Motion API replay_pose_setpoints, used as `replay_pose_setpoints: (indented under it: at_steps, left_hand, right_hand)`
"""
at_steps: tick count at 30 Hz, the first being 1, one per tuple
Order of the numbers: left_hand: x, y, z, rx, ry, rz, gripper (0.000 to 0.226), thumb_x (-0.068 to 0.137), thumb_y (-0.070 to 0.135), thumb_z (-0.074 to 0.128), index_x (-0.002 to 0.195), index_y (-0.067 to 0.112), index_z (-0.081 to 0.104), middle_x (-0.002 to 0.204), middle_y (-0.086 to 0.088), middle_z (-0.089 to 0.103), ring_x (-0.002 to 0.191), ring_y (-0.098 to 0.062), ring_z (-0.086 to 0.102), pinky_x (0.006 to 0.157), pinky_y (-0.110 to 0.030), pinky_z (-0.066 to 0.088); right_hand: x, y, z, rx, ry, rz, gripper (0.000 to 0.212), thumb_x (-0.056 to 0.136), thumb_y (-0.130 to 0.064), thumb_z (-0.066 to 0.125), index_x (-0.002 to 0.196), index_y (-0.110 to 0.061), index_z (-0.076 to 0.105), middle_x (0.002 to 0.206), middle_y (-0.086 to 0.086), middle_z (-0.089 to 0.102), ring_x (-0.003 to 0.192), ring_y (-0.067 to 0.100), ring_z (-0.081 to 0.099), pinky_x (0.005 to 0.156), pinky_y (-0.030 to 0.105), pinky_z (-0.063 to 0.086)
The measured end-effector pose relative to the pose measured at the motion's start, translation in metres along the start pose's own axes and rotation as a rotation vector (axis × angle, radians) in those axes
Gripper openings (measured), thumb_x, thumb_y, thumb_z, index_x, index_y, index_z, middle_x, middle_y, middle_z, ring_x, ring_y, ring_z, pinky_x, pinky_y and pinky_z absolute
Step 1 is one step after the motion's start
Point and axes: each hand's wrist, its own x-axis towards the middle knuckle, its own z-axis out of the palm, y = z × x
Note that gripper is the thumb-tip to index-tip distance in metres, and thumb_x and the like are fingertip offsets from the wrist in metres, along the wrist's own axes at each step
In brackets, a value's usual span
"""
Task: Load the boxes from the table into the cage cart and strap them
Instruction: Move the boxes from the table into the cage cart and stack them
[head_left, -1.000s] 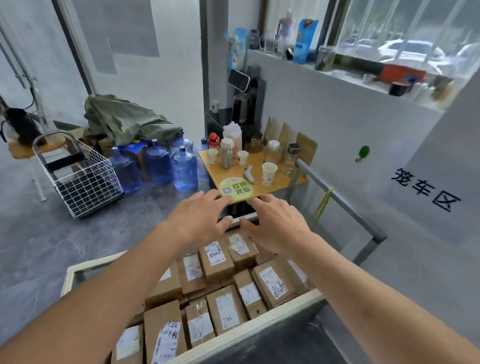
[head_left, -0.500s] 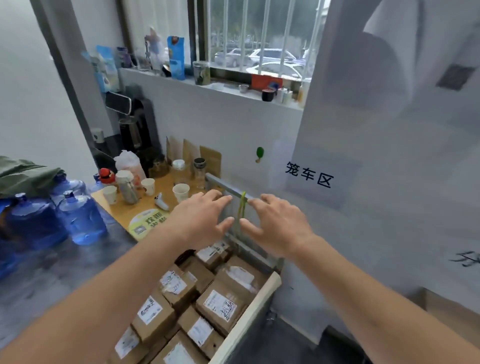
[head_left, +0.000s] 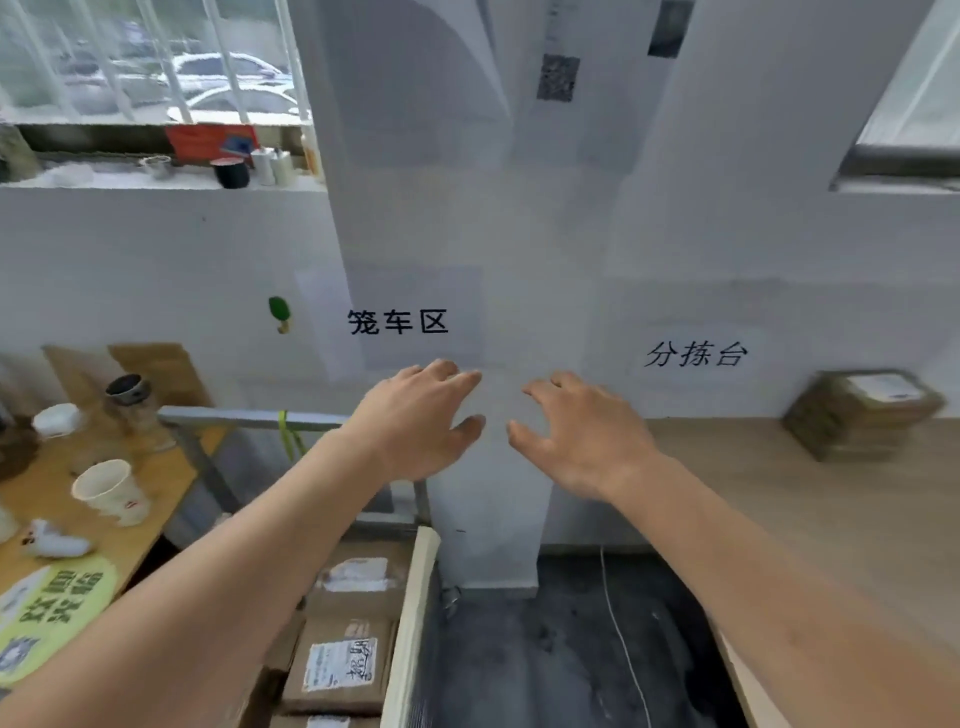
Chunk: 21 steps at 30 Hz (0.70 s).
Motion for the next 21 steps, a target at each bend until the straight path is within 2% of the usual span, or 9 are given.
replay_pose_setpoints:
  at_steps: [6, 9, 15, 21]
  left_hand:
    - [0.077, 0.074, 0.018, 0.006, -0.048, 0.17, 0.059, 0.105, 0.057, 0.038, 0.158, 0.031, 0.032, 0.158, 0.005, 0.038, 0.141, -0.027, 0.043, 0.108, -0.047, 0.045]
    - [0.119, 0.12, 0.031, 0.012, -0.075, 0.235, 0.059, 0.105, 0.057, 0.037, 0.158, 0.03, 0.031, 0.158, 0.004, 0.038, 0.14, -0.029, 0.043, 0.109, -0.047, 0.044]
    - [0.197, 0.213, 0.052, 0.013, -0.108, 0.373, 0.059, 0.105, 0.056, 0.038, 0.157, 0.03, 0.034, 0.156, 0.003, 0.04, 0.136, -0.029, 0.048, 0.105, -0.051, 0.047]
    - [0.257, 0.294, 0.068, -0.027, -0.14, 0.478, 0.06, 0.105, 0.054, 0.04, 0.159, 0.03, 0.033, 0.156, 0.006, 0.041, 0.138, -0.025, 0.045, 0.107, -0.046, 0.045]
  right_hand:
    - [-0.004, 0.089, -0.008, 0.007, 0.015, 0.167, 0.061, 0.101, -0.062, 0.04, 0.15, -0.027, 0.044, 0.153, 0.006, 0.044, 0.136, 0.032, 0.046, 0.11, 0.047, 0.04]
    - [-0.002, 0.145, -0.009, 0.007, 0.025, 0.242, 0.062, 0.1, -0.063, 0.04, 0.152, -0.028, 0.042, 0.152, 0.006, 0.045, 0.134, 0.032, 0.049, 0.107, 0.048, 0.043]
    - [-0.007, 0.247, -0.016, 0.003, 0.036, 0.373, 0.057, 0.1, -0.059, 0.044, 0.146, -0.025, 0.049, 0.143, 0.006, 0.052, 0.128, 0.032, 0.054, 0.1, 0.044, 0.045]
    - [-0.011, 0.329, -0.016, 0.004, 0.033, 0.526, 0.056, 0.099, -0.062, 0.043, 0.139, -0.024, 0.052, 0.14, 0.006, 0.053, 0.125, 0.033, 0.054, 0.099, 0.047, 0.047]
